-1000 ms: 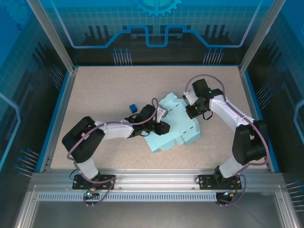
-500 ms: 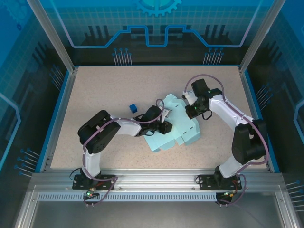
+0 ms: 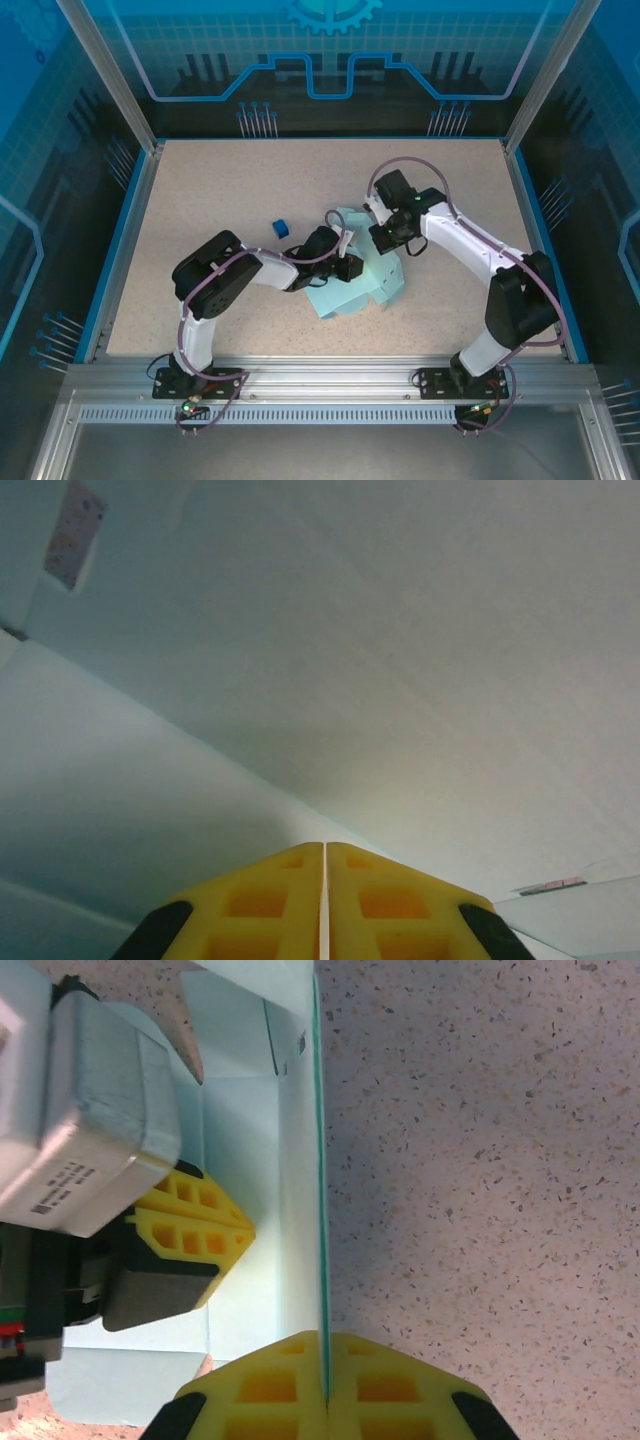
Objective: Fold the paper box
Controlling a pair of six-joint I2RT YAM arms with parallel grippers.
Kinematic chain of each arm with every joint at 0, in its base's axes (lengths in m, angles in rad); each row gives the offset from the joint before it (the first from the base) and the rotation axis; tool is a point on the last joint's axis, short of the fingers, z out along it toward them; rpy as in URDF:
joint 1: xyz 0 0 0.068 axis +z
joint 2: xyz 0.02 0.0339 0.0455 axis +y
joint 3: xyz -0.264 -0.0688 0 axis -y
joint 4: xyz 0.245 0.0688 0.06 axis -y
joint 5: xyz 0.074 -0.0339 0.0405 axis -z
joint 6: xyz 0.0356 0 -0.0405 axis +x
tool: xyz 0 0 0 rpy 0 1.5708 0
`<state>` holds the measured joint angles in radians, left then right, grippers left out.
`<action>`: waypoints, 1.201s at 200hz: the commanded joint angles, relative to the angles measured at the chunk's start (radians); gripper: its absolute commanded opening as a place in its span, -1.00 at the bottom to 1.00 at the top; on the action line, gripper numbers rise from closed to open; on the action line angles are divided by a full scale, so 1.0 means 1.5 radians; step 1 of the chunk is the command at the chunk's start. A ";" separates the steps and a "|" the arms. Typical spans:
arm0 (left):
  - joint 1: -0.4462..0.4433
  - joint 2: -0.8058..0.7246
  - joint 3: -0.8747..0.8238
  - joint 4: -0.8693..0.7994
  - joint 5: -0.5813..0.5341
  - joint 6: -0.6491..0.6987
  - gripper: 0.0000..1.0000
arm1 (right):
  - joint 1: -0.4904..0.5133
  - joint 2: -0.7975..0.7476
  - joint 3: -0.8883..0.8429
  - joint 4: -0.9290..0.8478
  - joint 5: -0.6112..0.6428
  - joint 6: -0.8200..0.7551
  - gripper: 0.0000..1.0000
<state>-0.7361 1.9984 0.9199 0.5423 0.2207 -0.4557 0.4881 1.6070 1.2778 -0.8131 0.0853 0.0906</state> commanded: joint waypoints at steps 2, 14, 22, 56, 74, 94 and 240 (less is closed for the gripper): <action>-0.004 0.022 -0.022 0.037 -0.005 -0.018 -0.79 | 0.043 0.026 0.011 0.033 0.009 0.059 -1.00; -0.004 0.021 -0.032 0.051 -0.009 -0.019 -0.79 | 0.058 0.026 0.008 0.042 0.020 0.076 -1.00; -0.004 0.020 -0.040 0.060 -0.014 -0.019 -0.79 | 0.067 0.025 0.006 0.045 0.027 0.087 -1.00; -0.004 0.008 -0.071 0.100 -0.037 -0.028 -0.79 | 0.090 0.025 -0.008 0.062 0.053 0.120 -1.00; -0.003 0.002 -0.082 0.114 -0.046 -0.032 -0.79 | 0.107 0.024 -0.016 0.072 0.064 0.134 -1.00; -0.003 0.000 -0.089 0.123 -0.054 -0.033 -0.79 | 0.116 0.023 -0.026 0.081 0.075 0.146 -1.00; -0.003 -0.106 -0.128 0.121 -0.073 -0.039 -0.19 | 0.078 -0.012 -0.002 0.065 0.163 -0.027 -1.00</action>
<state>-0.7361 1.9095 0.7547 0.7380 0.1303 -0.5053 0.6243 1.6028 1.2572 -0.7208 0.2958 0.1406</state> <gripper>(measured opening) 0.379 0.057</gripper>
